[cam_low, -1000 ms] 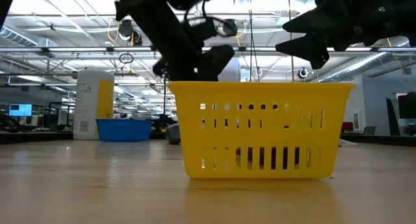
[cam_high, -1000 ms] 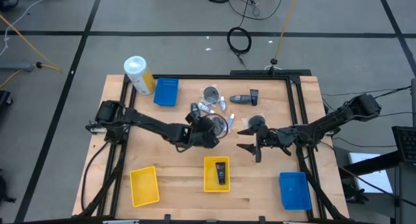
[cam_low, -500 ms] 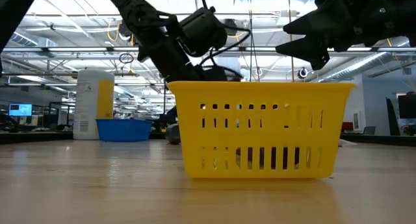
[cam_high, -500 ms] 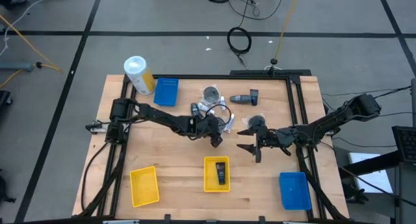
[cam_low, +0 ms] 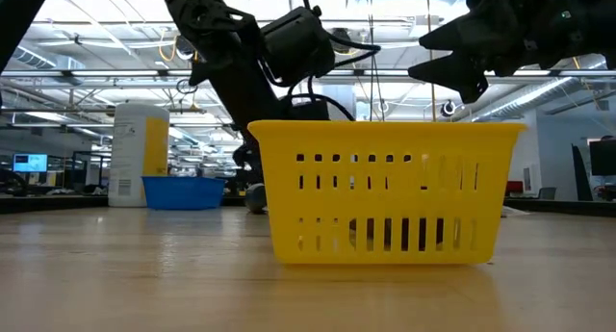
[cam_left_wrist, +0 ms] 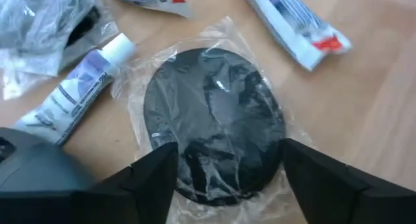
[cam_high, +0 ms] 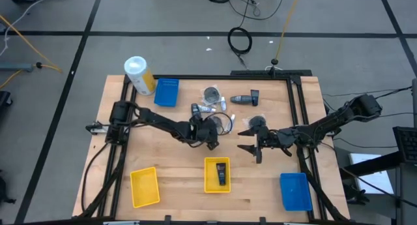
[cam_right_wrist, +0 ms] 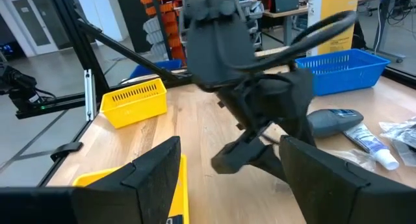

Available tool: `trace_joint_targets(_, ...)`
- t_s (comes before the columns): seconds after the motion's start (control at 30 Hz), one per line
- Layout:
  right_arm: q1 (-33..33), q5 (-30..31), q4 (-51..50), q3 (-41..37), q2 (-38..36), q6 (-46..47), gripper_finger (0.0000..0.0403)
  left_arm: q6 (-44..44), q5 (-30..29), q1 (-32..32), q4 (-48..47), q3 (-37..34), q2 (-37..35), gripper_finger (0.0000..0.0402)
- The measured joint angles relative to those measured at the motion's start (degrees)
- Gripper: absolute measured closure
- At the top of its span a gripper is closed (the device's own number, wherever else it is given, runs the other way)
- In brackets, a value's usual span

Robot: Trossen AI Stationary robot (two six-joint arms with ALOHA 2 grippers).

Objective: Pick & Place Travel size toiletries
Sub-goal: Put the black hairbrush into the bottom blue bin

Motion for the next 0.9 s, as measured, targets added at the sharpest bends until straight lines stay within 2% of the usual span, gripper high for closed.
trace_joint_targets(0.13,0.0,0.0,-0.09,0.0,0.0,0.0,0.0149,7.64,1.02,-1.64,1.43,0.0,0.0,0.0164)
trace_joint_targets(0.33,0.0,0.0,-0.03,0.0,0.0,0.0,0.0149,20.08,-0.11,-3.83,3.47,0.0,0.0,0.0173)
trace_joint_targets(0.7,0.0,-0.02,0.07,0.0,0.0,0.0,0.0149,20.86,-6.36,-2.71,6.93,0.22,5.32,0.0179)
trace_joint_targets(0.8,0.0,-0.02,-0.03,0.0,0.0,0.0,0.0149,22.7,-6.43,-3.07,7.65,0.15,5.44,0.0206)
trace_joint_targets(0.9,0.0,-0.02,-0.07,0.0,0.0,0.0,0.0149,23.4,-6.38,-3.13,7.25,0.1,5.22,0.0257)
